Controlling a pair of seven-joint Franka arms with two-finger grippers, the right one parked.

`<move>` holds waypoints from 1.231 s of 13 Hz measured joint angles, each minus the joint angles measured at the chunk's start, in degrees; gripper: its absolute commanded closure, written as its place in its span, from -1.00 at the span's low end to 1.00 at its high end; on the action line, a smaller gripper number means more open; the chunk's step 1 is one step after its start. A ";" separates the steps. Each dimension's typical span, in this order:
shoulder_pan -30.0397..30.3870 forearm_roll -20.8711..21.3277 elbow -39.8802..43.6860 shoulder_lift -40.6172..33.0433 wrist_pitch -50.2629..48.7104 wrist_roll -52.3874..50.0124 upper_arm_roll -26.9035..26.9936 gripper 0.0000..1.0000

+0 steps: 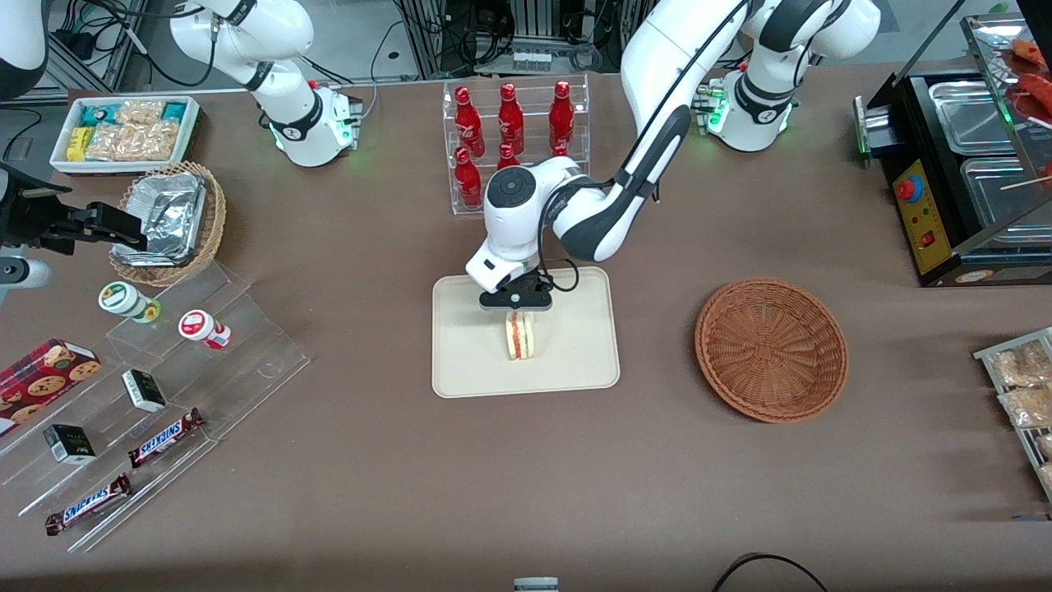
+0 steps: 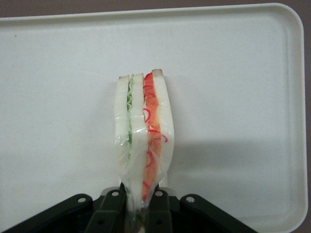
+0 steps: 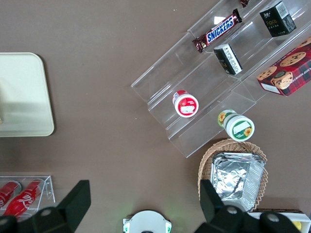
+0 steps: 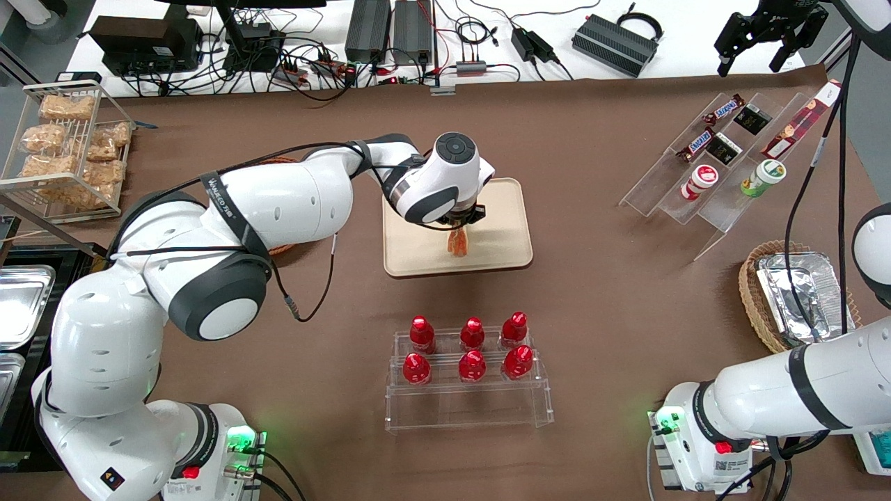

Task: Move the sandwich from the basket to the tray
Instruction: 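Lower the sandwich onto the tray and open the left gripper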

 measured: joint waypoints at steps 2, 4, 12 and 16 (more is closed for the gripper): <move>0.00 0.01 0.03 0.35 0.65 -0.03 0.06 -0.83; 0.00 0.07 0.16 0.43 0.73 -0.03 0.09 -1.00; 0.25 0.09 2.73 -3.25 -4.48 -0.70 0.84 -1.00; 3.51 -0.49 3.10 -11.51 -15.03 -2.03 1.27 -1.00</move>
